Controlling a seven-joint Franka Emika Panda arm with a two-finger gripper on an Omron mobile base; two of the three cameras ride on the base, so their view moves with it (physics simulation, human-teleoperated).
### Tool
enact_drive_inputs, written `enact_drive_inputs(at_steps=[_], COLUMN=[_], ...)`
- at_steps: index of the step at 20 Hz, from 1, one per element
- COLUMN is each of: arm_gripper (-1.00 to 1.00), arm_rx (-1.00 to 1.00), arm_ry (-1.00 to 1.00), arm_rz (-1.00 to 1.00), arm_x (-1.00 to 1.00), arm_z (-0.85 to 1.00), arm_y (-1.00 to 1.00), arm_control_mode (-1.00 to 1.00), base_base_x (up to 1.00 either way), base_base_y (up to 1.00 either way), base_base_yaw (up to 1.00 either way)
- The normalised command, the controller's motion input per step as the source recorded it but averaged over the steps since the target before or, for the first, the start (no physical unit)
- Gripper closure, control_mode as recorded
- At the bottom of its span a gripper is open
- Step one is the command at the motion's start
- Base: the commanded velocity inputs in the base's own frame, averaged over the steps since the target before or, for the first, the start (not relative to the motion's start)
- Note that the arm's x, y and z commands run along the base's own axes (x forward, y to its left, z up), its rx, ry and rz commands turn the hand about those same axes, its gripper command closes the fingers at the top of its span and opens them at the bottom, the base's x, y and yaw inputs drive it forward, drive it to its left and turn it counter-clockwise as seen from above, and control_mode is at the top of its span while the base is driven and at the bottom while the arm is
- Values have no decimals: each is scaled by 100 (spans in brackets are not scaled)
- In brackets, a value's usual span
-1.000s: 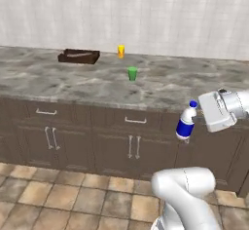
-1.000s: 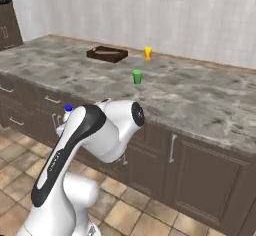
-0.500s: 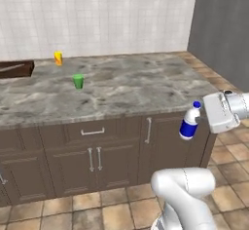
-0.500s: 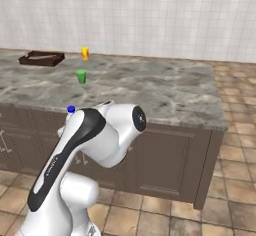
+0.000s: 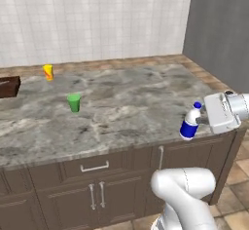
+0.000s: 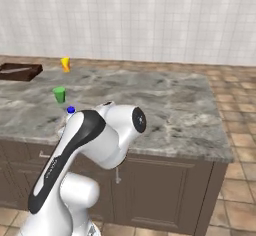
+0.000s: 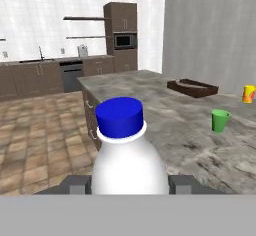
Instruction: Place the drinks on the dining counter in a tight cluster.
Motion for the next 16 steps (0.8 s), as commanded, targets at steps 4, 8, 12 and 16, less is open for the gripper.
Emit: enact_drive_inputs(at_steps=[4,8,12,16], arm_gripper=[100,100,100,100], arm_rx=[0,0,0,0], arm_ry=[0,0,0,0], arm_rz=[0,0,0,0], arm_x=[0,0,0,0], arm_z=[0,0,0,0], arm_y=[0,0,0,0], arm_control_mode=[100,100,100,100], base_base_x=[97,53,0,3], base_base_y=[33,21,0,0], base_base_yaw=[-19,-14,0,0])
